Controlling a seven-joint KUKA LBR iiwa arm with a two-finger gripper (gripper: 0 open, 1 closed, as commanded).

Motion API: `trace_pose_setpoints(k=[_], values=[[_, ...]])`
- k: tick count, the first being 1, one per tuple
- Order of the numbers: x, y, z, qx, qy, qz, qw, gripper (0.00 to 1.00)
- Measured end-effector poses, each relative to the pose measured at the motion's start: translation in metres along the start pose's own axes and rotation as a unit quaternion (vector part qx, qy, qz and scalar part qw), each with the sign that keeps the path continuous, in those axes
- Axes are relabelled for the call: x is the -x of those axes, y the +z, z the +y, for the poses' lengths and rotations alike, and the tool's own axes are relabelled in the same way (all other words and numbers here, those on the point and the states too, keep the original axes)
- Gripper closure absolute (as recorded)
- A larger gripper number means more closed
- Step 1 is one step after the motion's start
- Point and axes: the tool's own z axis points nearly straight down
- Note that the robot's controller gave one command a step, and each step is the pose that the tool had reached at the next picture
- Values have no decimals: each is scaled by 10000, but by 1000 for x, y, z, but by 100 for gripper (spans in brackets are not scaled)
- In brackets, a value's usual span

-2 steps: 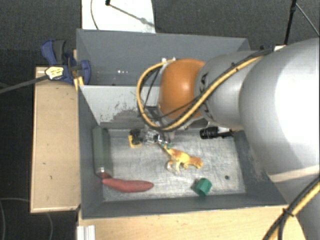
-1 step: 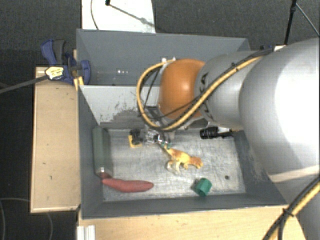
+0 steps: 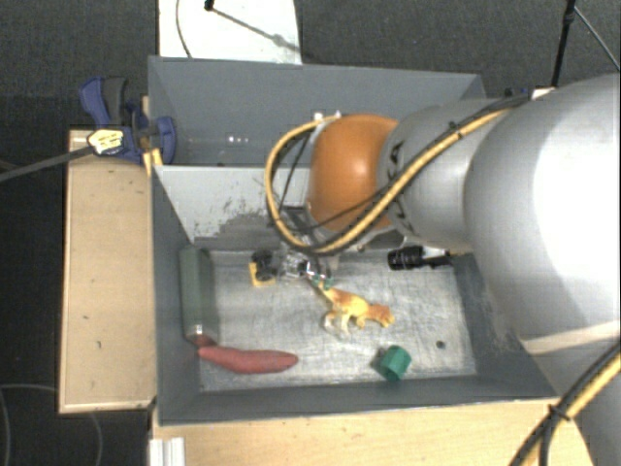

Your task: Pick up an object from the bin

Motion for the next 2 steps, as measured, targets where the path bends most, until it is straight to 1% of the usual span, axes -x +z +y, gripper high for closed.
trace_pose_setpoints(k=[2], values=[[0, 0, 0, 1, 2, 0, 10000, 100]])
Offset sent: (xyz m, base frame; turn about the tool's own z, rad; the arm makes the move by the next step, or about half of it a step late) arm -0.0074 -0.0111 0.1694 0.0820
